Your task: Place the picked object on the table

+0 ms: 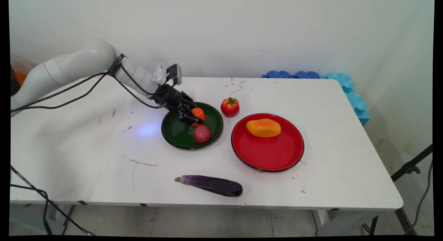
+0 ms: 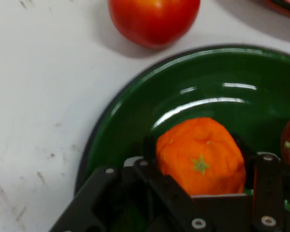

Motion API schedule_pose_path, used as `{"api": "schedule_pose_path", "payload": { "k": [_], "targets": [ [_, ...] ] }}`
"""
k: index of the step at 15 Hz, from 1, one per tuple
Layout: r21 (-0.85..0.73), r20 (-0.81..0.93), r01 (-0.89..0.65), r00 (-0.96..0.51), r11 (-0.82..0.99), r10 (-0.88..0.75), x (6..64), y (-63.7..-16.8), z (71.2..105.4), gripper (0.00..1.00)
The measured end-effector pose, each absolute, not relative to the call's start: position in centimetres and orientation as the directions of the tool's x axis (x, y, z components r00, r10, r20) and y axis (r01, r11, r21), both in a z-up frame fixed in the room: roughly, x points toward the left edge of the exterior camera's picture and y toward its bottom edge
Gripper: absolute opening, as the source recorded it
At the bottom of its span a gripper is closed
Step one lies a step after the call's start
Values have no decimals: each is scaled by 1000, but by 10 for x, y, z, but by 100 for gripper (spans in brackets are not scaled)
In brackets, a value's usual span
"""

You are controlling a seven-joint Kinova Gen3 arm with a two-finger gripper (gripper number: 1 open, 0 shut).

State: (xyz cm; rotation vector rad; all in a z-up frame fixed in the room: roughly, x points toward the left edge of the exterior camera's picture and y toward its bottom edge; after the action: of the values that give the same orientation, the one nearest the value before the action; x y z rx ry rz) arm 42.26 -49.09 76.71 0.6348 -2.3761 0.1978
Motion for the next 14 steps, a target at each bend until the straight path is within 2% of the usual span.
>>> {"api": "schedule_pose_path", "payload": {
  "k": [4,11,14],
  "targets": [
    [3,650,-512,-652,859,-391,420,-493,787,0],
    [-48,702,-507,-630,861,-332,398,-478,867,0],
    [-47,719,-485,-624,873,-307,384,-461,891,0]
  ]
}}
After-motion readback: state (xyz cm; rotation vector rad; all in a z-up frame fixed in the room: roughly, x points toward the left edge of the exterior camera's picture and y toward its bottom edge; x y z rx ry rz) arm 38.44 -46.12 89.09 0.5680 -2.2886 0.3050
